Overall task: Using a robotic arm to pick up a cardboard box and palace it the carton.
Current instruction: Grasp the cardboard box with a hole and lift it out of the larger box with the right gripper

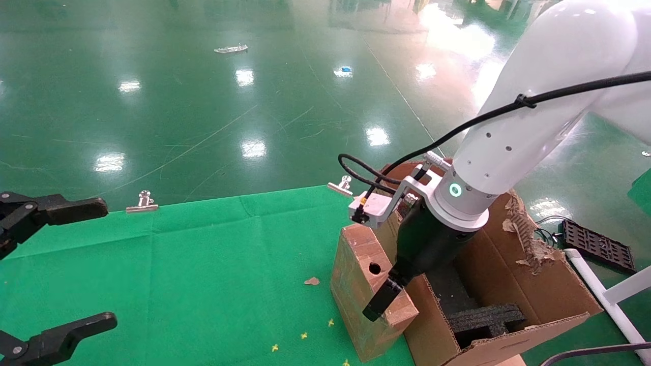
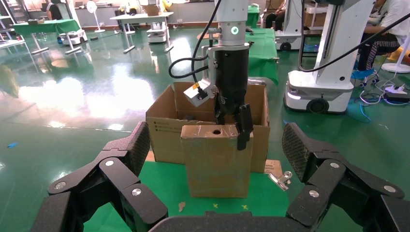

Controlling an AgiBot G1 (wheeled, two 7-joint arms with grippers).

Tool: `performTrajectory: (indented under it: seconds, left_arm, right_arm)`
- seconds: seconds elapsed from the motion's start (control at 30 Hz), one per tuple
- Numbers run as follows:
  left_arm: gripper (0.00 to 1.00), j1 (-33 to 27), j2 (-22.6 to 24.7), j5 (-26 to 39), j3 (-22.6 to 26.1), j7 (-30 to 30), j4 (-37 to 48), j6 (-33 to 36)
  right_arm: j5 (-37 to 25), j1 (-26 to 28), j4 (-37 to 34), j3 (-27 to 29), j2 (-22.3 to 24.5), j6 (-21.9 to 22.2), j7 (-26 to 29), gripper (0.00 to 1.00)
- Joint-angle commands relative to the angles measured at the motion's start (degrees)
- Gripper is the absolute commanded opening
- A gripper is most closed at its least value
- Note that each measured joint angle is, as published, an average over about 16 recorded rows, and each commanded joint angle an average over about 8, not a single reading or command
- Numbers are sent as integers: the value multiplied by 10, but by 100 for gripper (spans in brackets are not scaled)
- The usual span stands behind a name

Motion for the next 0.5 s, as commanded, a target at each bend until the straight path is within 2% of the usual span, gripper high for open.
performTrajectory:
  seconds: [0.03,0.1,0.2,0.5]
  left_arm:
    - [17,0,0,0,0,0,0,0]
    - [7,0,0,0,0,0,0,0]
    - [1,0,0,0,0,0,0,0]
    - [0,0,0,0,1,0,0,0]
  right_arm:
    - [-4,-1,6,-2,0,2,4,0]
    - [-7,-3,9,-4,0,3,7,0]
    - [-11,-6,13,-7,1,5,10,0]
    - [-21,-12,20,-12,6,10,13,0]
